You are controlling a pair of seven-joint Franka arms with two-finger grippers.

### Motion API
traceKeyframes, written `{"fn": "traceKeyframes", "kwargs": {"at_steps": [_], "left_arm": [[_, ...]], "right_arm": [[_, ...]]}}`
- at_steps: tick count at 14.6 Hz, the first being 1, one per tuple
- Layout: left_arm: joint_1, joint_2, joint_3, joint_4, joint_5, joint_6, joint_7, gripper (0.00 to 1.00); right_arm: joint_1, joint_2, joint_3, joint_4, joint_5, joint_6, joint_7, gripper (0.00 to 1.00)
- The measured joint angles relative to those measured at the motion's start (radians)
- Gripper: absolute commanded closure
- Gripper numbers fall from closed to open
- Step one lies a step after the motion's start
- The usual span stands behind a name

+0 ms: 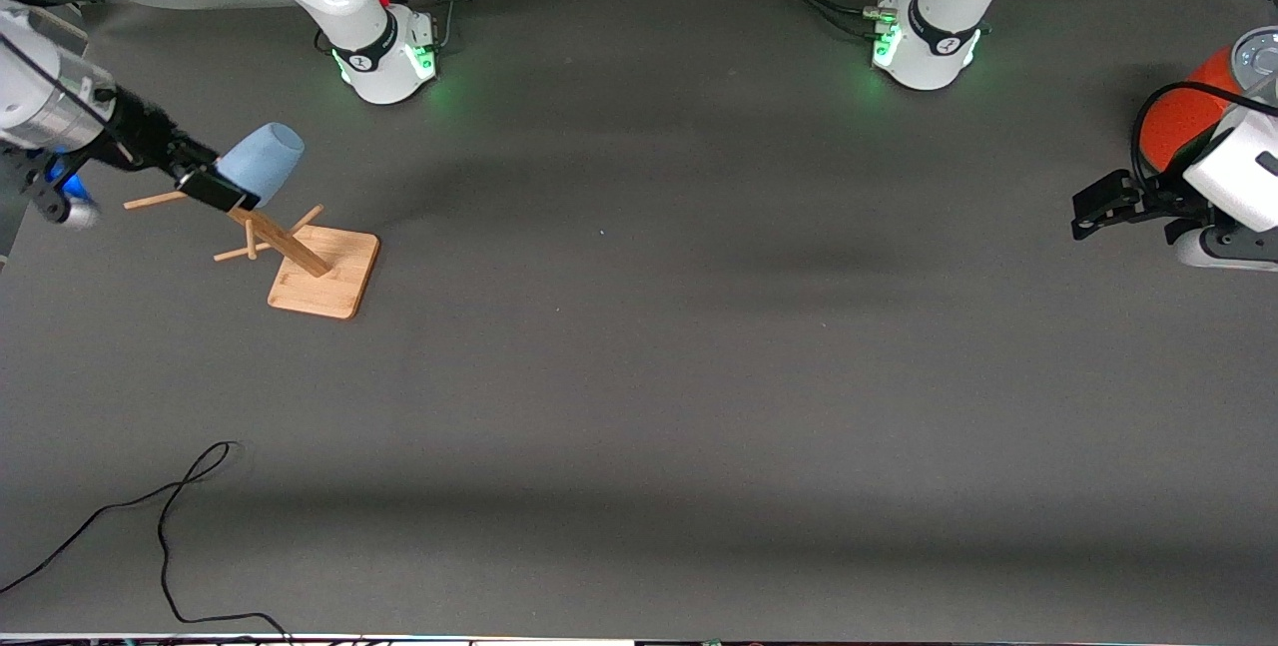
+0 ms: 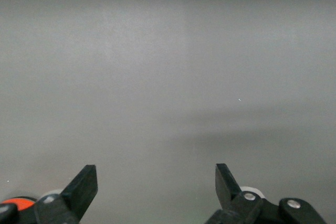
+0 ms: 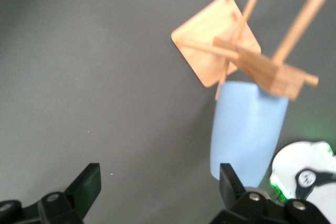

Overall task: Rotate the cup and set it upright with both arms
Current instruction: 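Reach the right gripper to the blue cup on the wooden stand, then close the right gripper on the blue cup and slide it off the peg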

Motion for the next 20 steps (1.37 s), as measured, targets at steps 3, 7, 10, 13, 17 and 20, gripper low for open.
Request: {"fn": "traceKeyframes", "kwargs": {"at_steps": [3,7,10,13,17,20], "left_arm": [[0.000,0.000,0.000,0.000,0.000,0.000,0.000,0.00],[0.000,0.000,0.000,0.001,0.000,0.000,0.000,0.00],[0.000,0.000,-0.001,0.001,0.000,0.000,0.000,0.00],[0.000,0.000,-0.001,0.001,0.000,0.000,0.000,0.00],[0.000,0.000,-0.001,0.001,0.000,0.000,0.000,0.00],[0.000,0.000,-0.001,0.001,0.000,0.000,0.000,0.00]], "right_arm": [[-0.003,-0.067,-0.027,-0.127,0.015,0.017,0.057,0.00],[-0.005,-0.115,-0.070,-0.216,0.014,0.021,0.065,0.00],[-0.006,-0.121,-0.125,-0.251,0.003,0.054,0.051,0.00],[-0.006,-0.118,-0.157,-0.281,0.002,0.102,0.023,0.00],[-0.006,-0.109,-0.163,-0.334,0.003,0.173,0.009,0.20],[-0.004,-0.107,-0.163,-0.342,0.004,0.181,-0.005,0.48]]}}
